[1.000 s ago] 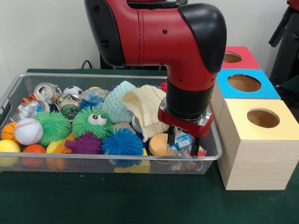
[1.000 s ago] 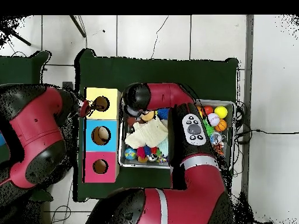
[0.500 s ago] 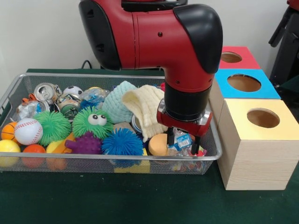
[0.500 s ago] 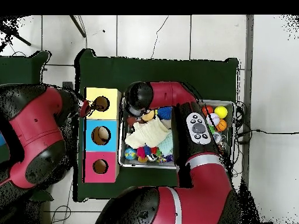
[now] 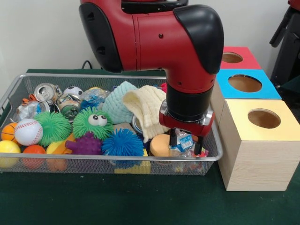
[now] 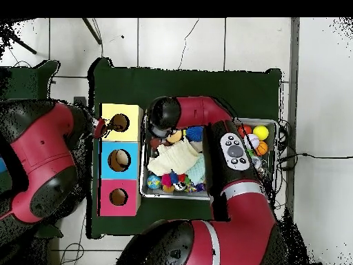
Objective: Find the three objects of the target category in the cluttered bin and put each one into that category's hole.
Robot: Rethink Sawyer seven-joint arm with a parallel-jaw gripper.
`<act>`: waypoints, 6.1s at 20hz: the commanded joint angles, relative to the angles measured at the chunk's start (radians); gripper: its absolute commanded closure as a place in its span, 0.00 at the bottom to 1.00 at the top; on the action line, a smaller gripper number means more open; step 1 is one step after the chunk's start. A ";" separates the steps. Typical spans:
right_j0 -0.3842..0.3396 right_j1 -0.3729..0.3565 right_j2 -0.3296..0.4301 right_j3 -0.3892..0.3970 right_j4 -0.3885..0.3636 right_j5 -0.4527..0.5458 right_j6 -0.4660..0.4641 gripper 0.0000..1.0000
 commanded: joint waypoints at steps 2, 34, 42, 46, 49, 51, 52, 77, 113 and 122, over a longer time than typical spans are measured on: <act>-0.029 0.026 0.100 0.015 -0.079 -0.080 -0.283 0.00; -0.038 -0.155 0.145 0.053 0.012 0.099 -0.249 1.00; -0.048 -0.261 0.183 0.030 0.054 0.246 -0.280 1.00; -0.050 -0.283 0.193 0.013 0.060 0.305 -0.283 1.00; -0.057 -0.283 0.201 0.015 0.060 0.304 -0.281 1.00; -0.067 -0.277 0.209 0.028 0.060 0.284 -0.283 1.00; -0.070 -0.275 0.212 0.032 0.059 0.277 -0.282 1.00; -0.083 -0.519 0.186 0.396 0.097 0.191 -0.105 1.00; -0.043 -0.490 0.150 0.372 0.048 0.219 -0.096 1.00; -0.032 -0.511 0.148 0.383 0.068 0.246 -0.071 1.00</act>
